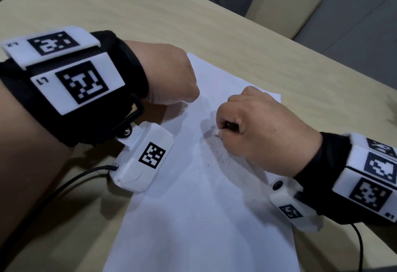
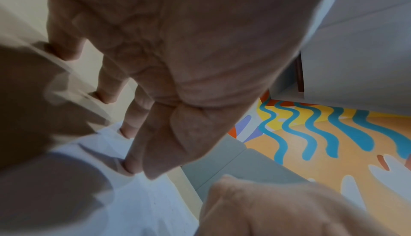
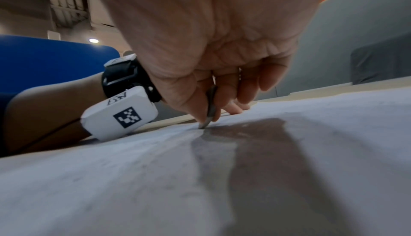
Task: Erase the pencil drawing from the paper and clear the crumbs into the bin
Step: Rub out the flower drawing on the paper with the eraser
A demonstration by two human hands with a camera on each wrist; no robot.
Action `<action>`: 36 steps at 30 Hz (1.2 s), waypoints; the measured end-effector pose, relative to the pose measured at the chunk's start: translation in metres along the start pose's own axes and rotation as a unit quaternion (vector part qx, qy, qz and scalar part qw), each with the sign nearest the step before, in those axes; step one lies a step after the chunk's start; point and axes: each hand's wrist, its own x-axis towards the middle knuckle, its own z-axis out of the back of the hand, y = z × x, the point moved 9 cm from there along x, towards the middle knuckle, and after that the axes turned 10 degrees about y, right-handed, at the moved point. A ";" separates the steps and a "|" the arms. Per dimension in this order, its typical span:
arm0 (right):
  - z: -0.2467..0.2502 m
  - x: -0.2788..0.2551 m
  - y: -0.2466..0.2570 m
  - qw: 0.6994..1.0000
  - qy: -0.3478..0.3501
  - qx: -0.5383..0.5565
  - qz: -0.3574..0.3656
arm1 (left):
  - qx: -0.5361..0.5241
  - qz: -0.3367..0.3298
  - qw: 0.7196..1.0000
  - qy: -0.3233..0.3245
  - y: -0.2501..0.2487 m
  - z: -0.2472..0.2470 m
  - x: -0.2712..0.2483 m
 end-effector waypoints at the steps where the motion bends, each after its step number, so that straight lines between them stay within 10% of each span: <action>1: 0.000 0.001 0.005 1.000 0.001 0.004 0.010 | 0.004 0.000 1.000 0.001 -0.001 0.000 0.000; 19: 0.003 -0.015 -0.034 0.994 -0.005 0.093 -0.054 | 0.003 0.023 1.000 0.001 -0.014 0.001 -0.012; 36: -0.004 -0.003 -0.015 0.996 0.030 0.084 -0.019 | 0.222 0.055 0.970 0.078 -0.030 -0.011 -0.003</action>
